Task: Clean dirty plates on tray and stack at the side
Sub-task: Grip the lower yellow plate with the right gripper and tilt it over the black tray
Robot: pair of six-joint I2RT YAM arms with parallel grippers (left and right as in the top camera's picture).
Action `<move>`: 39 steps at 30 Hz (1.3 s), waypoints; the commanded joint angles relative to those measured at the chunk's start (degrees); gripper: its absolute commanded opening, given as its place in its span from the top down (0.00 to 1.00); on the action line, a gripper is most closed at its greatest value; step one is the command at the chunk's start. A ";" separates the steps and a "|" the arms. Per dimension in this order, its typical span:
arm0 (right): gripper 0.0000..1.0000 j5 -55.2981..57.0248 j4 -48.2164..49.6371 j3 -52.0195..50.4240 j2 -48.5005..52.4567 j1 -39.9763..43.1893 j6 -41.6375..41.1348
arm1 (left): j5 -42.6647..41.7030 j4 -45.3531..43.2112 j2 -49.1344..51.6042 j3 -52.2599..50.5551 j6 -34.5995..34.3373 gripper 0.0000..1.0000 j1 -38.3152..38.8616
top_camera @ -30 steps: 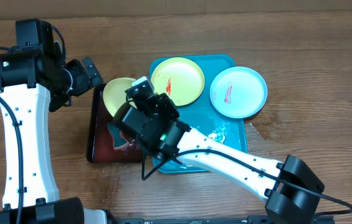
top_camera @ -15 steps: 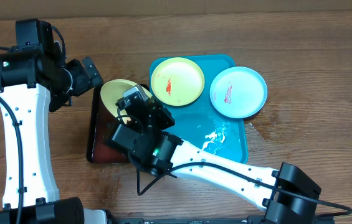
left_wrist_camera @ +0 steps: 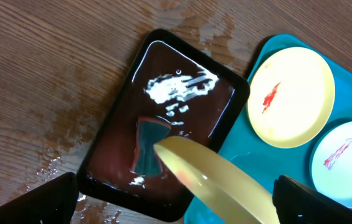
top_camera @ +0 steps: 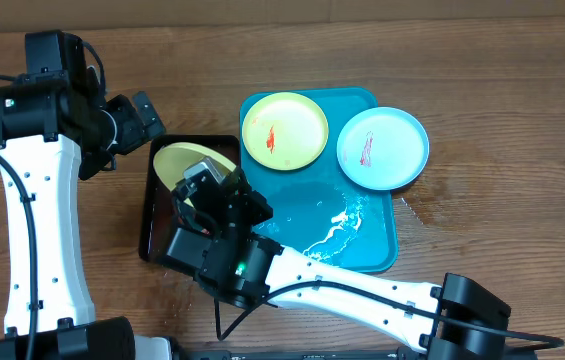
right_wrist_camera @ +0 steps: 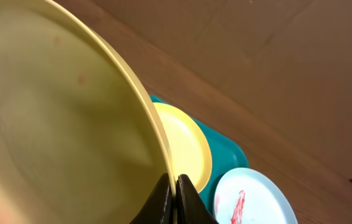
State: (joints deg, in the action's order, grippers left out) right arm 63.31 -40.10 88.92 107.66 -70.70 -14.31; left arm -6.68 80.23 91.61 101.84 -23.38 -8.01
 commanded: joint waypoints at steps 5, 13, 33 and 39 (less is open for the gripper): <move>0.96 3.63 0.17 1.16 -1.11 -0.13 -0.22 | -0.39 0.11 -0.92 1.29 0.70 0.00 0.00; 0.96 3.76 0.17 1.16 -1.11 -0.13 -0.22 | -0.37 0.11 -0.92 1.29 0.70 0.00 -0.07; 0.96 3.72 0.17 1.16 -1.11 -0.13 -0.26 | -0.39 0.09 -0.92 1.29 0.70 0.00 0.09; 0.96 -2.67 -2.05 1.16 -1.11 2.58 -7.63 | -0.39 0.09 -0.92 1.29 0.70 0.00 0.11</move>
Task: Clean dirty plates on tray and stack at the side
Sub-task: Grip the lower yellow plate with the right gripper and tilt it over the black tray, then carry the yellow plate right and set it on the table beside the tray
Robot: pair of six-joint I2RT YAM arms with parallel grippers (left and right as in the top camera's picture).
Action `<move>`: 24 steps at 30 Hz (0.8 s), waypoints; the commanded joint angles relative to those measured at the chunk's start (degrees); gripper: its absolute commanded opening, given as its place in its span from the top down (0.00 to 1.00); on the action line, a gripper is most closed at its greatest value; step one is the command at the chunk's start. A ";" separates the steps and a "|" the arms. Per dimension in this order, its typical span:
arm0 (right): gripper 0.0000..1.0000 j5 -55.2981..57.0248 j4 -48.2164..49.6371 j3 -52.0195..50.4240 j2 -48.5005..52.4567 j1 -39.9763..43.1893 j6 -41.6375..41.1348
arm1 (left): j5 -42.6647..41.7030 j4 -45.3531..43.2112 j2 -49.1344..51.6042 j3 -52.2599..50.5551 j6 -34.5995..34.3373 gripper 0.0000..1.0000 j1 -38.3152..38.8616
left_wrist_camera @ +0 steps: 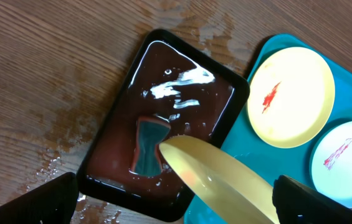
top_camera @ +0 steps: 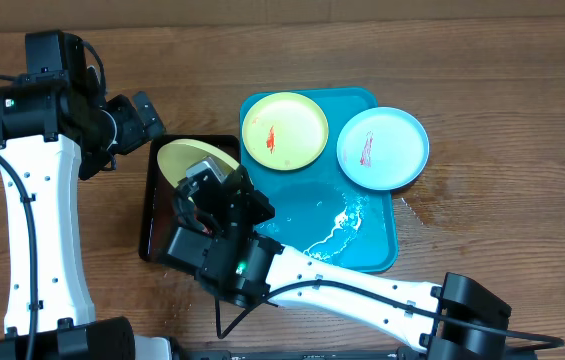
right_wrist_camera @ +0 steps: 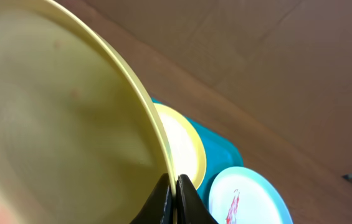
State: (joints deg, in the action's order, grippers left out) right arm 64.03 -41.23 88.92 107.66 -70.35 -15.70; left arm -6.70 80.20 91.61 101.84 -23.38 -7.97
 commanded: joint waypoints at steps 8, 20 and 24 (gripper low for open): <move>0.96 -48.63 -10.75 6.54 -5.81 27.28 -11.58 | -0.37 0.11 -0.92 1.29 0.70 0.00 0.07; 0.96 -71.41 -21.90 7.41 -11.58 73.85 -11.58 | -0.37 0.11 -0.92 1.29 0.70 0.00 0.07; 0.96 -71.17 -24.96 5.35 -9.51 86.71 -11.56 | -0.37 0.13 -0.92 1.29 0.70 0.00 0.07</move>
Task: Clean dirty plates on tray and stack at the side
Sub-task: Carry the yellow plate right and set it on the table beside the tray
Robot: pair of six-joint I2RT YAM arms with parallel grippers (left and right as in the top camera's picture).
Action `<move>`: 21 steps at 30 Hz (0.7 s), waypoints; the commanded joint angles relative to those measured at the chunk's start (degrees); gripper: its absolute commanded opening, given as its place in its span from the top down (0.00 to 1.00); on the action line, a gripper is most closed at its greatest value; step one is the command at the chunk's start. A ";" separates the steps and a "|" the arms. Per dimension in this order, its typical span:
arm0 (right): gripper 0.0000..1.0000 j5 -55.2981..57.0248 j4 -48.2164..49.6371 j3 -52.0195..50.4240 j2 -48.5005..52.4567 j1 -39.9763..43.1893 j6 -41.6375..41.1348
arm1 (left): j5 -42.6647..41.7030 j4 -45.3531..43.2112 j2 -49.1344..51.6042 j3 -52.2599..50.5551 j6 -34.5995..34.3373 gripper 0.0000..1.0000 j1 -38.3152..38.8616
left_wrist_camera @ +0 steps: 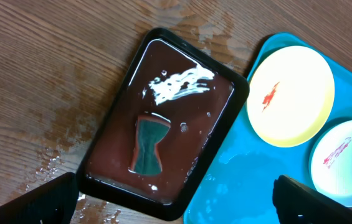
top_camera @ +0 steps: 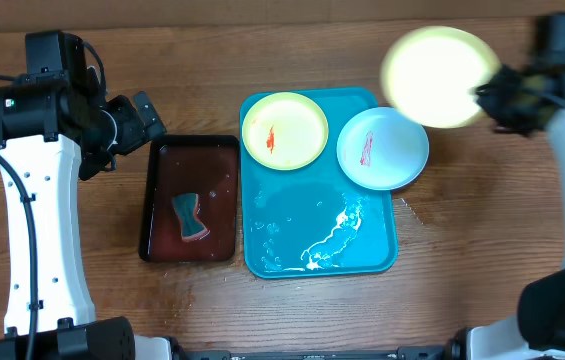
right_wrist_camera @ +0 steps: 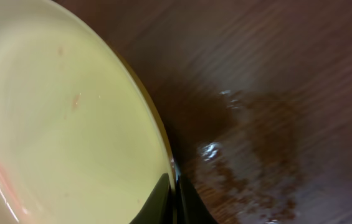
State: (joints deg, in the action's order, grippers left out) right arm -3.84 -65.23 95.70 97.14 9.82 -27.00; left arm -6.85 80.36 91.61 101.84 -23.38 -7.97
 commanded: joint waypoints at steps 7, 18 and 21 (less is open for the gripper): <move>0.96 -3.30 -0.57 -10.86 3.34 18.16 -0.24 | -0.22 -0.02 -0.92 1.29 0.70 0.00 0.07; 0.96 -0.11 10.51 -30.58 3.39 14.03 -3.98 | -0.22 -0.04 -0.92 1.29 0.70 0.00 0.07; 0.95 1.20 10.54 -32.41 3.39 11.65 -4.76 | -0.22 -0.04 -0.92 1.29 0.70 0.00 0.07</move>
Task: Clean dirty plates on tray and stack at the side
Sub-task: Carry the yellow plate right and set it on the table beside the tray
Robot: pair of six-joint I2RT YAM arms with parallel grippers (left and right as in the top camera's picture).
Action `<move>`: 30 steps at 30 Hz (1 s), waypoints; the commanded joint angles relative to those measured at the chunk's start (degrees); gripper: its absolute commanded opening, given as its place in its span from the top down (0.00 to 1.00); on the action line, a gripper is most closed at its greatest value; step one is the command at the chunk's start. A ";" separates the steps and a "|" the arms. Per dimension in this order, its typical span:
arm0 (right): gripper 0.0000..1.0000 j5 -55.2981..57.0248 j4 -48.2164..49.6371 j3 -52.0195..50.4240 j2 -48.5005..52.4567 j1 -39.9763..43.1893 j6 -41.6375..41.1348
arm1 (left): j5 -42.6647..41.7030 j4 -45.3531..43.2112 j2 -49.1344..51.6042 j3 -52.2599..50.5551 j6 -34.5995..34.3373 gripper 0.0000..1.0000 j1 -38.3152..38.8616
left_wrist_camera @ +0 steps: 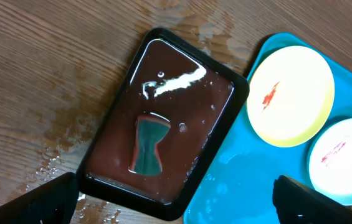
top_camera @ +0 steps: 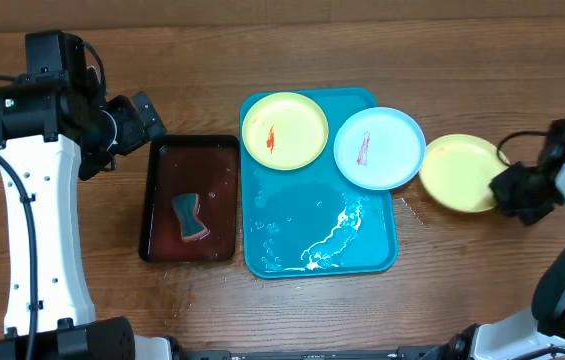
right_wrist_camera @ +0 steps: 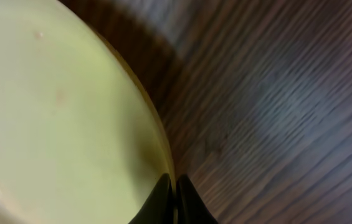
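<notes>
A teal tray [top_camera: 317, 245] holds a yellow plate [top_camera: 285, 130] with a red smear. A pale blue plate [top_camera: 379, 148], also smeared red, overhangs the tray's right edge. To the right of the tray a clean-looking yellow plate [top_camera: 459, 172] lies flat at table level. My right gripper [top_camera: 507, 190] is shut on its right rim. In the right wrist view the fingertips [right_wrist_camera: 176, 186] pinch that plate's [right_wrist_camera: 57, 112] edge. Whether the plate touches the wood is unclear. My left gripper [top_camera: 137, 115] hangs open above the table left of the tray, with nothing in it [left_wrist_camera: 176, 199].
A black basin [top_camera: 152, 200] of dark water stands left of the tray, with a teal sponge [top_camera: 190, 217] in it. Water streaks the tray's floor, and wet patches mark the wood around the basin and right of the tray.
My right gripper held the yellow plate high over the tray's far right corner. It now holds the plate low and flat beside the blue plate. The left arm has not moved.
My right gripper first held the yellow plate tilted over the black basin, and it was still there at the second moment. Then the plate was above the tray's far right corner. Now it is down at the table to the right of the tray.
</notes>
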State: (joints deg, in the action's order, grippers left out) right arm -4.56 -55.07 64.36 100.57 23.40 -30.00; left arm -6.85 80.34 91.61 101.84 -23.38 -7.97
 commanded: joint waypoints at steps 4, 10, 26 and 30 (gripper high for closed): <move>0.85 4.17 -0.79 -1.40 -0.04 -6.73 -1.77 | -0.22 -0.02 -0.92 1.29 0.70 0.00 0.07; 0.61 8.15 -1.36 0.02 -0.72 -11.96 -3.06 | -0.22 -0.02 -0.92 1.29 0.70 0.00 0.07; 0.44 -2.84 16.20 6.01 -1.53 -21.00 20.83 | -0.22 0.00 -0.92 1.29 0.70 0.00 0.07; 0.44 -1.20 19.52 6.01 3.69 -22.27 20.85 | -0.22 -0.02 -0.92 1.29 0.70 0.00 0.07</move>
State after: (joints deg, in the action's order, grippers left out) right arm -7.62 -36.84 69.63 100.29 1.67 -10.46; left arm -6.85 80.38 91.61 101.84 -23.38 -7.97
